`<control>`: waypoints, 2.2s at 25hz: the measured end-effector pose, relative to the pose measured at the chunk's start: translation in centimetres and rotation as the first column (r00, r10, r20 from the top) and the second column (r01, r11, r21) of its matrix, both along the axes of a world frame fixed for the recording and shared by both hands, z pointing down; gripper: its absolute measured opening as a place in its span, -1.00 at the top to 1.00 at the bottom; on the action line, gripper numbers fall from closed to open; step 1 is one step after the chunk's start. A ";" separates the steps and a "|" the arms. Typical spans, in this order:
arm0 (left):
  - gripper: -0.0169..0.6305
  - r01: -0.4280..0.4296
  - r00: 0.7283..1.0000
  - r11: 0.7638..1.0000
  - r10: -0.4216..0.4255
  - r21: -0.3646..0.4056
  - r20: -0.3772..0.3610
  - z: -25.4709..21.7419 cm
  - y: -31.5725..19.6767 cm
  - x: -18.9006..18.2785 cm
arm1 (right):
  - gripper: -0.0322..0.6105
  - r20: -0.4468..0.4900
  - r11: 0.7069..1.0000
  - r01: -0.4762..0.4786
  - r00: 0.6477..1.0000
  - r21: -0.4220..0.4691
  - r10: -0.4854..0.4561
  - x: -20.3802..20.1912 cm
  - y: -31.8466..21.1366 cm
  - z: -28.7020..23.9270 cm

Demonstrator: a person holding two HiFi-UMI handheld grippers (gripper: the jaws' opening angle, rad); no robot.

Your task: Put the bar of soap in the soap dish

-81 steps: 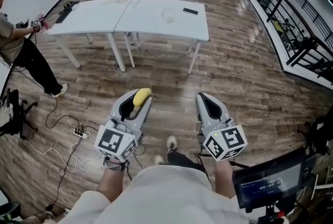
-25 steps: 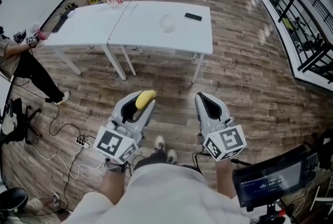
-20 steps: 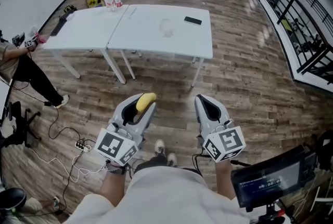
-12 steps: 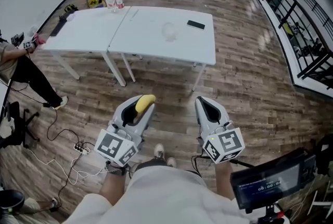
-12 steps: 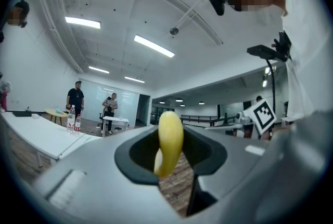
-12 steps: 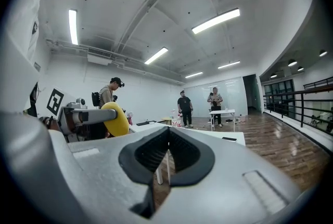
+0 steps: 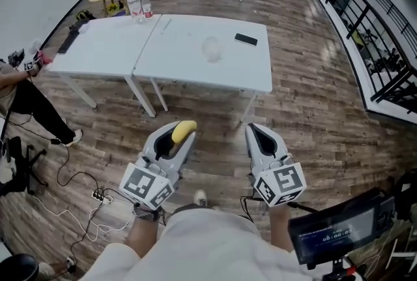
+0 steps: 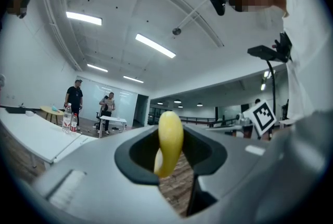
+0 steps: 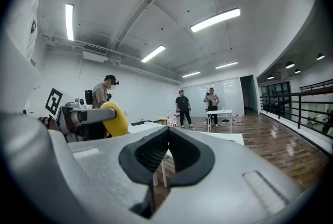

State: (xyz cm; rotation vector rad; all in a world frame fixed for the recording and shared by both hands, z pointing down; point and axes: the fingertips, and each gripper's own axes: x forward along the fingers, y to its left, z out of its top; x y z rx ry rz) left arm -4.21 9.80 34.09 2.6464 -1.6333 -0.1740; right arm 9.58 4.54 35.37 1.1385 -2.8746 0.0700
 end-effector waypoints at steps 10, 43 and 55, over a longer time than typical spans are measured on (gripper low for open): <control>0.53 -0.019 1.000 1.000 0.019 -0.023 -0.002 0.4 -2.1 -2.4 | 0.89 0.020 0.997 -0.066 0.998 -0.039 0.067 -1.2 -2.0 0.3; 0.53 0.012 1.000 0.998 -0.011 -0.063 0.004 0.7 -6.6 -4.4 | 0.89 0.034 0.997 -0.015 0.999 -0.080 0.018 -3.6 -6.7 1.6; 0.53 0.050 0.999 0.997 -0.051 -0.052 -0.007 0.1 -11.8 -4.0 | 0.89 0.048 0.997 -0.002 0.999 -0.081 0.006 -2.8 -12.0 1.6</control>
